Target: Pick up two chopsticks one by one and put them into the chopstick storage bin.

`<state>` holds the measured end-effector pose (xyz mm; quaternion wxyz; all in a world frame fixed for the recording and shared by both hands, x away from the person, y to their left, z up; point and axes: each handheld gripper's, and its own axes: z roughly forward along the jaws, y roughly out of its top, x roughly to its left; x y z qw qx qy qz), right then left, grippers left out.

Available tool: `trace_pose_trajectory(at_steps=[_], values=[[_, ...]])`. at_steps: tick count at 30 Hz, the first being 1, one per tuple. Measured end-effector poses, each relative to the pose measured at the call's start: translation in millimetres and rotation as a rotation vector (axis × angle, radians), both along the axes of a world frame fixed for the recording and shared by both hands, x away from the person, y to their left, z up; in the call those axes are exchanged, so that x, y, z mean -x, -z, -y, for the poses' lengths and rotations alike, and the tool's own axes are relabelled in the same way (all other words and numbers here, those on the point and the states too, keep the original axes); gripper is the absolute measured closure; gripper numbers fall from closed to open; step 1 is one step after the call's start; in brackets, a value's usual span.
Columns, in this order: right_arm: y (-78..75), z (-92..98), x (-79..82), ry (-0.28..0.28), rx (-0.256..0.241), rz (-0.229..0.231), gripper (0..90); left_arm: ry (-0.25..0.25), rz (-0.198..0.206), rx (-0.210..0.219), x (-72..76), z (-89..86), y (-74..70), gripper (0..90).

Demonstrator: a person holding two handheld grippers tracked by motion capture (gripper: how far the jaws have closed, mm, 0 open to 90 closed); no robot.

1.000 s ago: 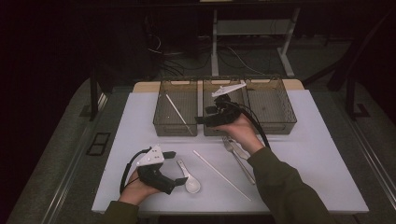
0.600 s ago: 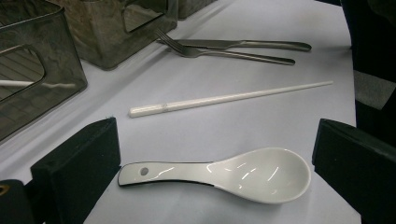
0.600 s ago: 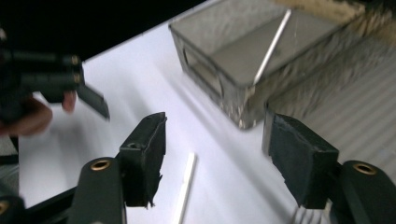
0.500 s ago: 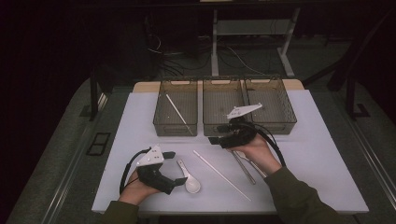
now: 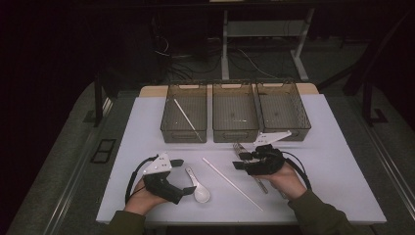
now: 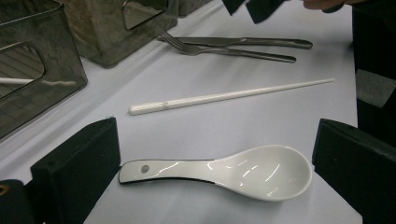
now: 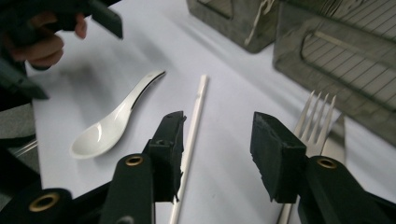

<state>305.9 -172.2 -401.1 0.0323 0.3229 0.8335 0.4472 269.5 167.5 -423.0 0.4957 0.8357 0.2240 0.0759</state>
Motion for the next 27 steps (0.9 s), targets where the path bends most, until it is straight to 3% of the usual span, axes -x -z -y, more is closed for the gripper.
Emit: trace_pose_trajectory(at_steps=[5, 7, 12, 19, 27], values=[[7.3, 2.0, 12.6, -0.024, 0.03, -0.014, 57.4, 0.002, -0.001, -0.006, -1.4, 0.8, 1.1, 0.0], [10.3, 2.4, 15.2, -0.027, 0.031, -0.054, 57.6, 0.003, -0.001, -0.006, -1.3, 1.4, 1.4, 0.0], [18.3, 1.9, 21.9, -0.044, 0.048, -0.066, 57.9, 0.008, -0.003, -0.013, -1.9, 1.9, 2.1, 0.0], [27.8, -8.4, 25.1, -0.048, 0.096, -0.072, 64.9, 0.008, -0.006, -0.012, -0.6, 3.0, 2.3, 0.0], [37.2, -21.6, 28.9, -0.074, 0.164, -0.06, 66.8, 0.014, 0.0, -0.017, -0.8, 3.2, 2.0, 0.0]])
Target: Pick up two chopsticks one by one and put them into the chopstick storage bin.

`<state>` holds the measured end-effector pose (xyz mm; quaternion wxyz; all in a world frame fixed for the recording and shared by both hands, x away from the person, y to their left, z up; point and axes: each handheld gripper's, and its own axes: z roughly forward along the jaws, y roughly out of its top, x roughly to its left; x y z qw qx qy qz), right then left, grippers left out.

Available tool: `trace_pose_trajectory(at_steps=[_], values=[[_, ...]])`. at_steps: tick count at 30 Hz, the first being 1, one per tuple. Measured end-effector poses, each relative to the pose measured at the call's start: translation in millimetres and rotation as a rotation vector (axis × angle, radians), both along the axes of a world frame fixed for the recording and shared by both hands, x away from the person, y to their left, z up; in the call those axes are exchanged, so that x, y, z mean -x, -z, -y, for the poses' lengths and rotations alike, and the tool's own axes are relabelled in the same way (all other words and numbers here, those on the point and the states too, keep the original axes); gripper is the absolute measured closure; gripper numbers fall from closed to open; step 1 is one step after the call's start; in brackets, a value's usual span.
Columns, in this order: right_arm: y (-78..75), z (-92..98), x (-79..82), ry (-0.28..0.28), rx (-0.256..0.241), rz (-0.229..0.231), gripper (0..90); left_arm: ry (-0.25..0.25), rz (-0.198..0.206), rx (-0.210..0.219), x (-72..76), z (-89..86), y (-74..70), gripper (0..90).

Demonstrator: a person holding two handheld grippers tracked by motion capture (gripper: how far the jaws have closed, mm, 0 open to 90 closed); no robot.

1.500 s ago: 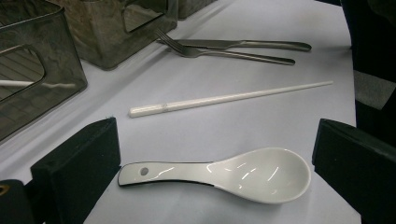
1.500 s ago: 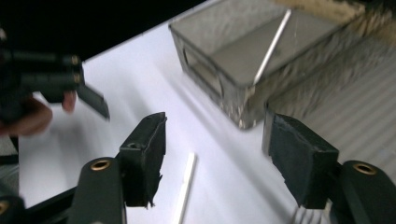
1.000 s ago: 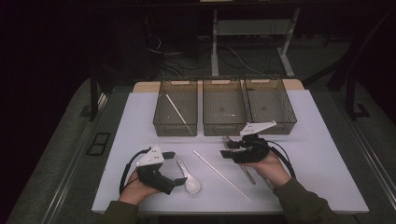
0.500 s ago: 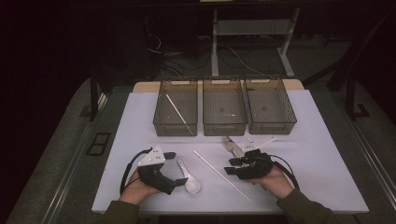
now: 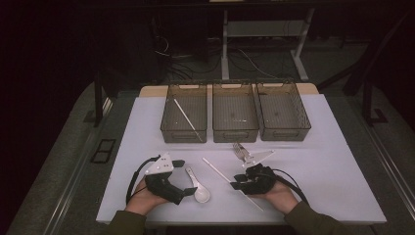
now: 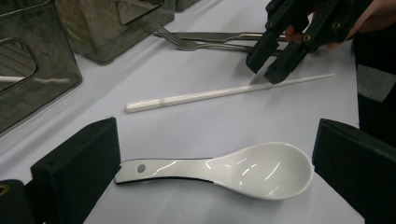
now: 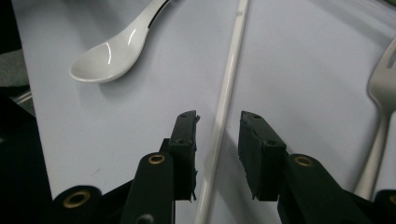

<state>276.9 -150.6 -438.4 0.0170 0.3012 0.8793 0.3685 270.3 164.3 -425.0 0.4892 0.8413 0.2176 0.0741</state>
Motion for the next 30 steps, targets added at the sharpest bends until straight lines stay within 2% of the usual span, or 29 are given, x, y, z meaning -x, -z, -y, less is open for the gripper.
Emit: trace_pose_trajectory(at_steps=[4, 6, 17, 24, 30], values=[[4.0, -5.2, 1.4, -0.011, 0.026, 0.006, 67.5, 0.0, -0.002, 0.0, 0.0, 0.0, 0.0, 0.0], [5.8, -7.1, 1.8, -0.01, 0.041, 0.024, 68.7, 0.001, -0.002, 0.001, 0.0, 0.1, 0.0, 0.0], [3.8, -10.7, 3.7, -0.013, 0.042, 0.052, 70.3, 0.006, -0.001, -0.002, 0.0, 0.5, -0.1, 0.0], [5.6, -13.5, 5.5, -0.013, 0.096, 0.096, 77.4, 0.003, -0.005, 0.0, 0.5, 1.1, -0.1, 0.0], [5.1, -14.9, 6.5, 0.004, 0.114, 0.1, 82.5, 0.004, -0.005, 0.0, 0.3, 0.8, -0.2, 0.0]])
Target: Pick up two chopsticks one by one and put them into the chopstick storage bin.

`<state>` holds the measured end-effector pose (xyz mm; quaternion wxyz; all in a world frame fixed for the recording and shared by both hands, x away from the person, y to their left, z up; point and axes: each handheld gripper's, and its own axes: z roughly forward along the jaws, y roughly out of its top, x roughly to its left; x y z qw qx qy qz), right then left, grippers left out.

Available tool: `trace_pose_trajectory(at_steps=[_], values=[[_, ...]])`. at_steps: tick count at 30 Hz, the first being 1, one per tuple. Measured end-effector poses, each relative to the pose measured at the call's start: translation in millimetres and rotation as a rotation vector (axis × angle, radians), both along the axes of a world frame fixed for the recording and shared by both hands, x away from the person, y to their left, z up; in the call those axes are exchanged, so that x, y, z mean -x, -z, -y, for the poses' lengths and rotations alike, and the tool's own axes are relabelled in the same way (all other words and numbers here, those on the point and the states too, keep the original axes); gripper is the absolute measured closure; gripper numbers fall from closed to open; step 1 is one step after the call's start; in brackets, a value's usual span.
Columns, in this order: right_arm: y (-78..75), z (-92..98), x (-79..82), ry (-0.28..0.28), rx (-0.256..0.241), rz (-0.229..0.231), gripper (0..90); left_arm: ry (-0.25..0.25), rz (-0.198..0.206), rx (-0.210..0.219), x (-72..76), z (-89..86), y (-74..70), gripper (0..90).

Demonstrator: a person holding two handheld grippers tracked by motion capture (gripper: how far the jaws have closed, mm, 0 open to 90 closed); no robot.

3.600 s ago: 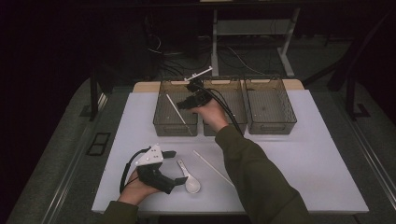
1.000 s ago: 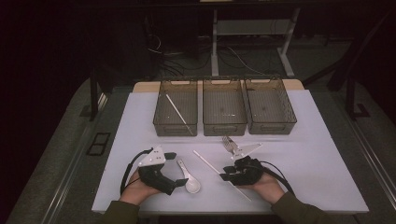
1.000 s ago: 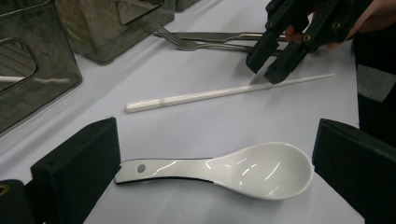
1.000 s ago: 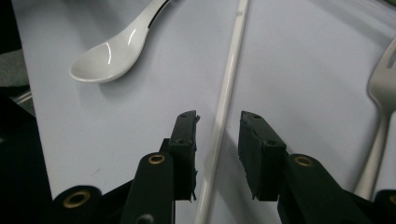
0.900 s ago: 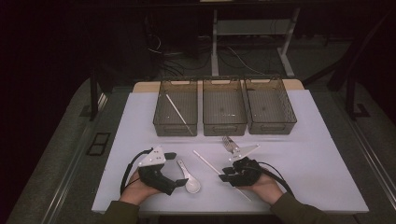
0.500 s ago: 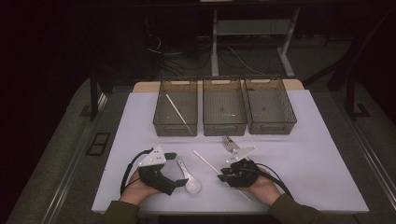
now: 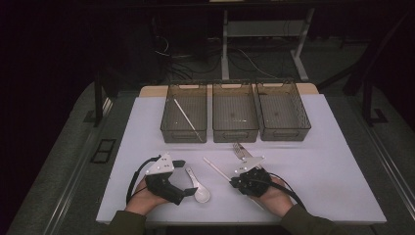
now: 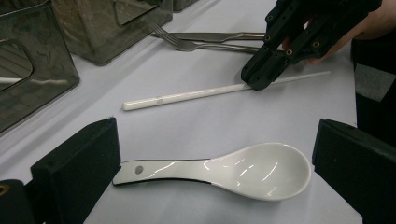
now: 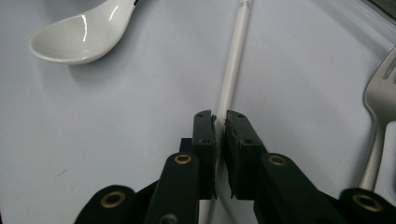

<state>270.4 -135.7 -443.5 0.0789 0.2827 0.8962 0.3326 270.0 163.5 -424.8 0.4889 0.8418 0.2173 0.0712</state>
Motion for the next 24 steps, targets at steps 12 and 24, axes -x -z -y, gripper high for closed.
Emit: trace_pose_trajectory(at_steps=[12, 24], values=[[-0.5, 0.5, -1.2, 0.016, -0.006, -0.013, 84.8, 0.003, 0.005, 0.0, 0.1, -0.1, -0.6, 0.0], [-10.6, 8.0, -6.3, 0.017, -0.069, -0.053, 84.8, 0.0, 0.005, 0.009, 1.0, -0.6, -1.5, 0.0]])
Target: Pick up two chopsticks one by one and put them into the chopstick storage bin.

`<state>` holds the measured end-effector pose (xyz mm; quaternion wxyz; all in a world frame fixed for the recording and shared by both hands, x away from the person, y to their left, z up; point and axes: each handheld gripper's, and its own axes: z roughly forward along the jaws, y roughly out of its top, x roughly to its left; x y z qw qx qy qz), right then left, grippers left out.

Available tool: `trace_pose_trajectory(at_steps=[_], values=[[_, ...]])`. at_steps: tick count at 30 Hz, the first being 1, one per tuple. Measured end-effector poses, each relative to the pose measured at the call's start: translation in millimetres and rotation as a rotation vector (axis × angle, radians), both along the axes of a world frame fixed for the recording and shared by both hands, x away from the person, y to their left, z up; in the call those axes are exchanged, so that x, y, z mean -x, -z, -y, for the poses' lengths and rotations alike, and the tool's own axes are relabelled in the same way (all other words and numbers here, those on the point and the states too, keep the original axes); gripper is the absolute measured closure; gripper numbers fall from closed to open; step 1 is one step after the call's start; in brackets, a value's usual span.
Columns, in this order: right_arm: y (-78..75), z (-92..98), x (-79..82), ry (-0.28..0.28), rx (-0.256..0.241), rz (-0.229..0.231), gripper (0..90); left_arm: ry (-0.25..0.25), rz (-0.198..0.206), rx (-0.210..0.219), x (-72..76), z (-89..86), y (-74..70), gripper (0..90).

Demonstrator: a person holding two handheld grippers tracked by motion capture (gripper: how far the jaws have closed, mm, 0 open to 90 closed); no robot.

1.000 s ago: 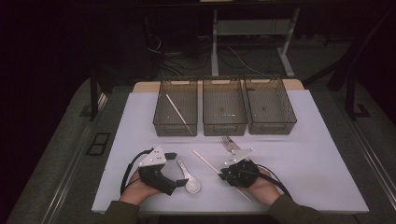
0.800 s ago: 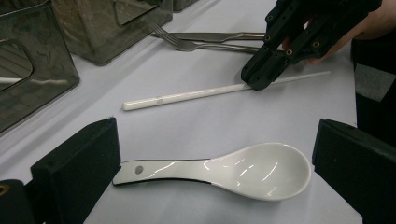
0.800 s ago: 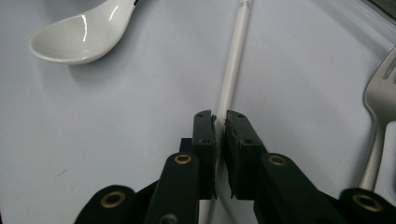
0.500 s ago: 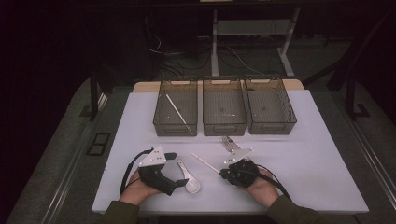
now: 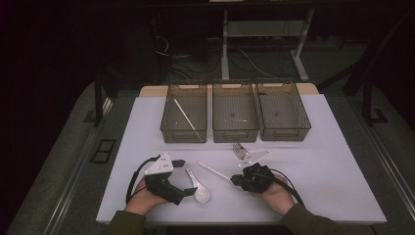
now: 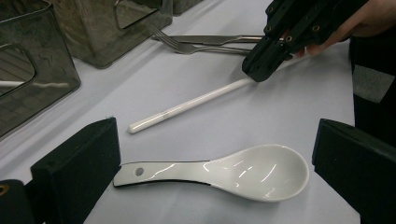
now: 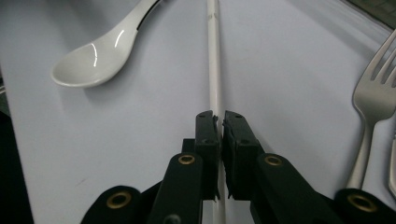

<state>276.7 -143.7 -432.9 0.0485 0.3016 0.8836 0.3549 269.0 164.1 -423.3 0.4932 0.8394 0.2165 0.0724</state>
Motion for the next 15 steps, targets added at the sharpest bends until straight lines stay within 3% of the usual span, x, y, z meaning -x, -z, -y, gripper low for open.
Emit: trace_pose_trajectory(at_steps=[15], values=[[-21.4, 13.0, -3.5, 0.018, -0.049, 0.017, 84.8, 0.002, 0.004, -0.004, -0.3, -1.1, -0.9, 0.0]])
